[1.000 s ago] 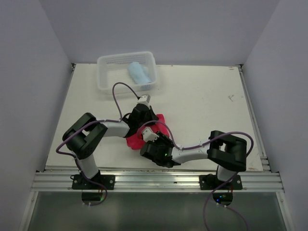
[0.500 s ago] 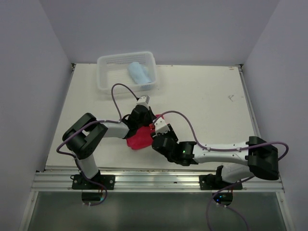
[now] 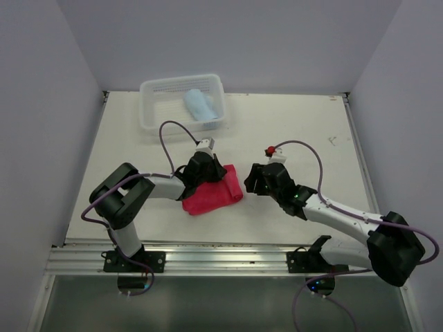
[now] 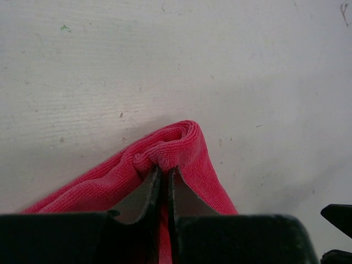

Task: Roll the towels
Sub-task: Roll the towel

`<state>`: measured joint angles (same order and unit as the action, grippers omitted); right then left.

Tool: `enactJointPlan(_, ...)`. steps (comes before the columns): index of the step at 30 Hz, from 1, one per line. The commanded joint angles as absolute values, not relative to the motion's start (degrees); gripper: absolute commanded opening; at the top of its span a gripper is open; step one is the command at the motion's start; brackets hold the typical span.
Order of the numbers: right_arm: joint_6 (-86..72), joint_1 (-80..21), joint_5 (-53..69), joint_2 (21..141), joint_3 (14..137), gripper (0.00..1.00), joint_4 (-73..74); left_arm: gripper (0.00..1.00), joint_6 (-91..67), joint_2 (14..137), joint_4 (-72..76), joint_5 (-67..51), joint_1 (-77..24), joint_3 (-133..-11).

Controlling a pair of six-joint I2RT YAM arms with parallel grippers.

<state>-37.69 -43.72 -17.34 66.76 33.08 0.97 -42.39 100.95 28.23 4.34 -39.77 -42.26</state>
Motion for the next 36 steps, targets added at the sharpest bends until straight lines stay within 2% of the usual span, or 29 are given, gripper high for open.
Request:
enactJointPlan(1,-44.5,-40.6,-4.5,70.4,31.8,0.58,-6.8,0.0,-41.7,100.0,26.2,6.0,-39.6,-40.7)
enactJointPlan(22,-46.8,-38.6,3.4,83.3,29.5,0.59,-19.3,0.0,-41.1,99.8,26.1,5.8,-39.6,-40.4)
enactJointPlan(31,-46.8,-38.6,5.4,85.7,29.1,0.56,-20.6,0.0,-42.9,99.6,24.0,9.4,-39.6,-39.9)
enactJointPlan(36,-46.8,-38.6,6.2,86.6,28.2,0.5,-21.3,0.0,-43.7,99.6,23.0,10.4,-39.6,-40.1)
